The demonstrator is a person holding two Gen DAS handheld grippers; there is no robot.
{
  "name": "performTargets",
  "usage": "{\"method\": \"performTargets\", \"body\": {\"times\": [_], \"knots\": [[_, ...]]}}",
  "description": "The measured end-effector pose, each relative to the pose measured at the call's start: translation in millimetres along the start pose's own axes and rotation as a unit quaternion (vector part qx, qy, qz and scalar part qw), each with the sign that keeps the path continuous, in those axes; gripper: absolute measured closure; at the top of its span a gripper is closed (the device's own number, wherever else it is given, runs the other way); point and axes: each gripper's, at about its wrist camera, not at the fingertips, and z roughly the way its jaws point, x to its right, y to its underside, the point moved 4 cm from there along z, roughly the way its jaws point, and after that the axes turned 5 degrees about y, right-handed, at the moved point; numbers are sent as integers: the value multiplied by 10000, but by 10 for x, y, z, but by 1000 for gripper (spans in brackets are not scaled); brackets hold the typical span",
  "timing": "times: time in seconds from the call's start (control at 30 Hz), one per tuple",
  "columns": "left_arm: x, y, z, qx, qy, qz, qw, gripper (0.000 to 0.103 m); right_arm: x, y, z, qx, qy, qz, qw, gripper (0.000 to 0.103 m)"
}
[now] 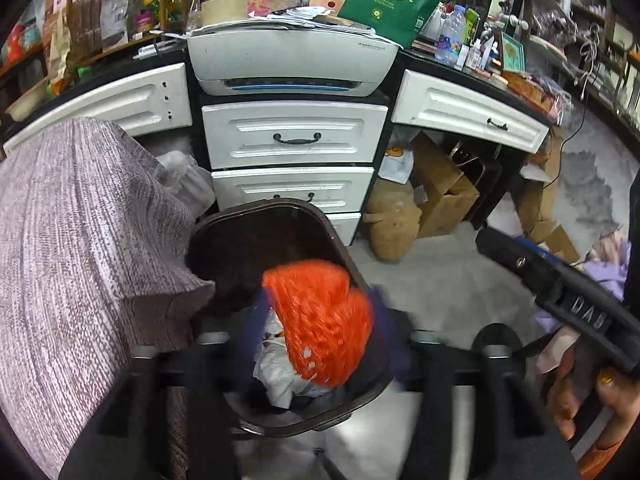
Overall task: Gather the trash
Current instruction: 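Carry the orange net over the bin and open the left gripper, then move both tools back over the table toward the purple bag and yellow net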
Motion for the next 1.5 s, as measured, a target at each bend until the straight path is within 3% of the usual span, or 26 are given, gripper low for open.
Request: {"method": "performTargets", "body": {"times": [0.03, 0.2, 0.53, 0.8, 1.17, 1.5], "knots": [[6, 24, -23, 60, -24, 15, 10000, 19, -2, 3, -1, -8, -9, 8, 10000, 29], [84, 86, -115, 101, 133, 90, 9998, 8, -1, 14, 9, -48, -49, 75, 9999, 26], [218, 123, -492, 528, 130, 193, 9983, 6, 67, 22, 2, -48, 36, 80, 10000, 25], [241, 115, -907, 1020, 175, 164, 9945, 6, -98, 71, 19, -172, -139, 23, 9998, 25], [-193, 217, -1401, 1348, -50, -212, 9906, 6, -861, 96, -76, -214, -741, -603, 9952, 25], [-815, 366, -1843, 1589, -727, -559, 9830, 6, -1915, 161, -286, -183, -1622, -1444, 9760, 25]]}}
